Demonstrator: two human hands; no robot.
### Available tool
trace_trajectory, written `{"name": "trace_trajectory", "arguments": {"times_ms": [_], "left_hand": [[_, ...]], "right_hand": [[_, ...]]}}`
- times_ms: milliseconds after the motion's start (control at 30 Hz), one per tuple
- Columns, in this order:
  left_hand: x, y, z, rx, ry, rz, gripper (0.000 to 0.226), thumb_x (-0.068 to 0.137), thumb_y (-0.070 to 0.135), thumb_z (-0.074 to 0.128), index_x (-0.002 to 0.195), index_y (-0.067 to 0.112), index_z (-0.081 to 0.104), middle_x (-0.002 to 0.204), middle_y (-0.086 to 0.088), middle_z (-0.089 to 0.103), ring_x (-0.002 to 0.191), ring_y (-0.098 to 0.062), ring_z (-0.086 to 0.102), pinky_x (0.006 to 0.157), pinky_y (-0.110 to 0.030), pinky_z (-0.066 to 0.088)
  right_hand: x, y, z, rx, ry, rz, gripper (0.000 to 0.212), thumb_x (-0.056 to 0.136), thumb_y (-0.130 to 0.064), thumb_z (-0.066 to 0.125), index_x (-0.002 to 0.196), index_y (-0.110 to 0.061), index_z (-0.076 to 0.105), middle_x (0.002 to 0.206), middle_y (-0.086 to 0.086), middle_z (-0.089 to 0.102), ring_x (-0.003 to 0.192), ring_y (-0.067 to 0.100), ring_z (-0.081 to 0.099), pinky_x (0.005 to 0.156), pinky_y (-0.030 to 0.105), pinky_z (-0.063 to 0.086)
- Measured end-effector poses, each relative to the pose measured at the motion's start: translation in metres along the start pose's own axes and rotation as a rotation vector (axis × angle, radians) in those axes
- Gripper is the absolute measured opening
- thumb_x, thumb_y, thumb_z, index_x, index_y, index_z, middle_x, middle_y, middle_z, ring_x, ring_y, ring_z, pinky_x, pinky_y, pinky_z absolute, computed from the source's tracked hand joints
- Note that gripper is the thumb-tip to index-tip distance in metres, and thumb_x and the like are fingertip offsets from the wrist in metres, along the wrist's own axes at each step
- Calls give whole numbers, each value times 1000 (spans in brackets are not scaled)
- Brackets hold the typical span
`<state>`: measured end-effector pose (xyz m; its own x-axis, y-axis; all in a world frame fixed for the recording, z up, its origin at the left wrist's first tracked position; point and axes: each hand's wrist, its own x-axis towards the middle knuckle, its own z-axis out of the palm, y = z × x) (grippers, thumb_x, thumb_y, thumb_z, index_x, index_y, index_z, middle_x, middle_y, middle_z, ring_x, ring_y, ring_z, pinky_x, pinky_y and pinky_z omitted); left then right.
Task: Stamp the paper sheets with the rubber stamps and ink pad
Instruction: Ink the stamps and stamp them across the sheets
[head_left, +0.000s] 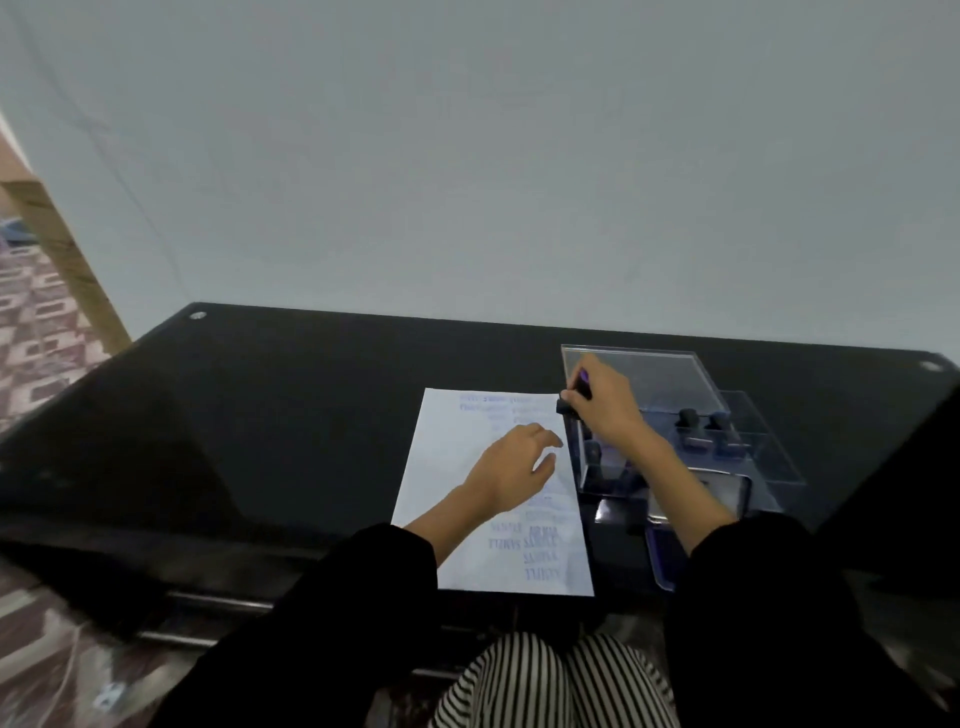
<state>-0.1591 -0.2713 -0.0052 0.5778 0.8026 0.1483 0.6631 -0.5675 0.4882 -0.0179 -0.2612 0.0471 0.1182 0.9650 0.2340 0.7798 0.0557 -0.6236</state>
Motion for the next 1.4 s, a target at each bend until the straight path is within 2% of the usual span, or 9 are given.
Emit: {"name": "trace_trajectory", "arguments": {"times_ms": [333,400,533,667,967,1167,1233,1333,1400], "left_hand": [[-16,30,31,3,-7,75,30,97,16,42,122,7,56,125,-9,54,115,-21,49,96,-29,40],[-16,29,32,3,29,84,30,96,15,42,121,7,55,125,-9,53,114,-21,49,96,-29,41],[-13,26,32,3,105,145,25,95,12,43,116,6,55,125,-7,51,113,-19,48,91,-26,42],[-9,26,38,12,169,195,26,93,10,45,118,7,54,128,-6,50,114,-18,48,93,-26,42],[11,31,36,-14,165,156,25,96,17,42,115,6,54,122,-6,53,112,-17,47,91,-24,39],[24,31,34,21,122,104,35,97,23,41,126,5,49,135,-7,46,125,-18,42,102,-26,34],[26,31,34,32,114,91,37,98,24,40,129,5,47,138,-8,44,127,-19,40,104,-25,32],[28,31,36,62,75,69,44,99,26,38,136,4,40,146,-9,36,135,-20,32,110,-27,26],[29,30,38,78,39,49,48,99,27,35,141,4,34,151,-9,29,141,-20,24,115,-29,21]], "right_hand": [[-25,43,-20,-118,-77,152,12,84,-7,64,84,-9,52,104,17,61,103,29,53,86,40,45],[-23,50,-19,-135,-90,178,13,84,-8,65,93,-4,57,108,17,61,104,31,55,89,41,46],[-17,55,-20,-87,-77,238,33,82,-11,68,109,-2,50,112,18,58,103,31,55,89,42,48],[-11,55,-21,-66,-49,263,42,79,-16,73,110,-2,47,110,18,58,97,29,54,83,37,46],[-12,65,-10,-85,-117,296,40,85,-20,67,119,-3,52,125,17,56,116,29,52,91,33,42],[-10,73,-14,-95,-121,410,59,84,-23,69,123,5,35,126,25,51,116,38,50,90,40,42],[-9,73,-14,-91,-148,411,52,84,-23,69,118,4,39,116,24,55,114,38,52,86,39,43],[-10,74,-12,-184,-169,387,25,88,-25,63,81,-2,56,84,17,60,99,31,59,75,33,43],[-10,73,-10,-247,-169,380,22,87,-16,60,71,-2,58,95,19,67,99,31,61,80,34,47]]}}
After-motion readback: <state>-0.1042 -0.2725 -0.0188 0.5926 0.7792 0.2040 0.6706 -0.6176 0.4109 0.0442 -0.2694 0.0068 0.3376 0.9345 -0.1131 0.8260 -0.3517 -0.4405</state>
